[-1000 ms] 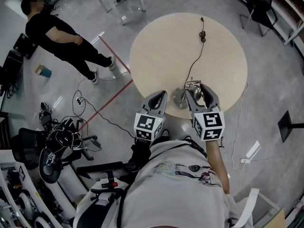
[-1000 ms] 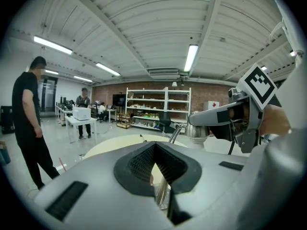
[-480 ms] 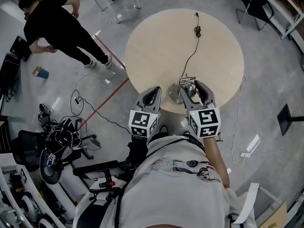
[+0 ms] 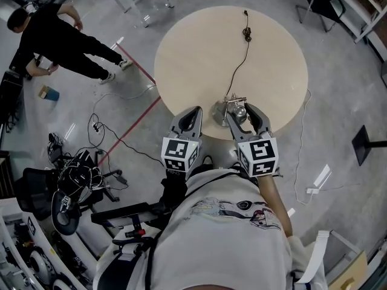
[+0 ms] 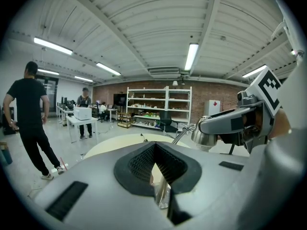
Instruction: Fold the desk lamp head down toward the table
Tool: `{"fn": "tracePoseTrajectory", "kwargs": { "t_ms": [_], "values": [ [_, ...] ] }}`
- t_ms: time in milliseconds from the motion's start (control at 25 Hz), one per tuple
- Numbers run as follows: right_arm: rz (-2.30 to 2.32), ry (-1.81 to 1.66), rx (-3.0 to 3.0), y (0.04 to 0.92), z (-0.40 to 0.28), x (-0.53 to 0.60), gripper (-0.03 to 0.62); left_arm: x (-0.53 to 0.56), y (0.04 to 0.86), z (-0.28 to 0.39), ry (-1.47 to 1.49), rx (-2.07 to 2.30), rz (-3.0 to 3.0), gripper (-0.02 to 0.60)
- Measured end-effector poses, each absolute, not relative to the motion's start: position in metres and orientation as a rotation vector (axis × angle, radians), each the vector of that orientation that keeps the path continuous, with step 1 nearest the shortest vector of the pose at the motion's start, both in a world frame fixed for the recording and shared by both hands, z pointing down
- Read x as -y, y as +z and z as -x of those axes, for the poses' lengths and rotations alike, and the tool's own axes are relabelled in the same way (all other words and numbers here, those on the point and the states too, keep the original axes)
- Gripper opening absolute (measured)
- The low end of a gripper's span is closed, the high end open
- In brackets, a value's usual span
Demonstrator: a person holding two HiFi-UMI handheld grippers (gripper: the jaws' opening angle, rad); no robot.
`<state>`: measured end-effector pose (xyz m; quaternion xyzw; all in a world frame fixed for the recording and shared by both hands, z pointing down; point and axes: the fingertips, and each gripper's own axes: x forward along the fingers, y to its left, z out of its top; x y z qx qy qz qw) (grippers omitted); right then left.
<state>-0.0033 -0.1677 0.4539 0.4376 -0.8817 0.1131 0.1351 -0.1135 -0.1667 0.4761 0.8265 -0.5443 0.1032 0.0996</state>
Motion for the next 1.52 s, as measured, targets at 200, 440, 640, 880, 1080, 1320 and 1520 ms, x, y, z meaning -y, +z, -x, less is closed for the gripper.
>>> {"fn": "tracePoseTrajectory", "kwargs": {
  "t_ms": [200, 440, 640, 880, 1080, 1320, 1520],
  "values": [
    [-1.262, 0.331, 2.541, 0.46, 0.003, 0.157, 0.224, 0.162, 0.478, 0.112, 0.306, 1.598, -2.451, 0.0],
    [-1.255, 0.334, 2.518, 0.47, 0.002, 0.148, 0.224, 0.16, 0.482, 0.109, 0.311, 1.583, -2.458, 0.0],
    [-1.242, 0.327, 2.496, 0.476, 0.002, 0.144, 0.224, 0.161, 0.483, 0.106, 0.313, 1.566, -2.462, 0.0],
    [-1.229, 0.317, 2.478, 0.484, -0.001, 0.136, 0.224, 0.159, 0.487, 0.102, 0.318, 1.55, -2.466, 0.0],
    [-1.214, 0.319, 2.465, 0.491, -0.001, 0.131, 0.224, 0.159, 0.488, 0.102, 0.326, 1.54, -2.465, 0.0],
    [-1.2, 0.316, 2.452, 0.497, -0.001, 0.125, 0.224, 0.158, 0.489, 0.1, 0.331, 1.531, -2.466, 0.0],
    [-1.185, 0.286, 2.436, 0.505, -0.002, 0.118, 0.224, 0.158, 0.489, 0.099, 0.329, 1.529, -2.469, 0.0]
  ]
}}
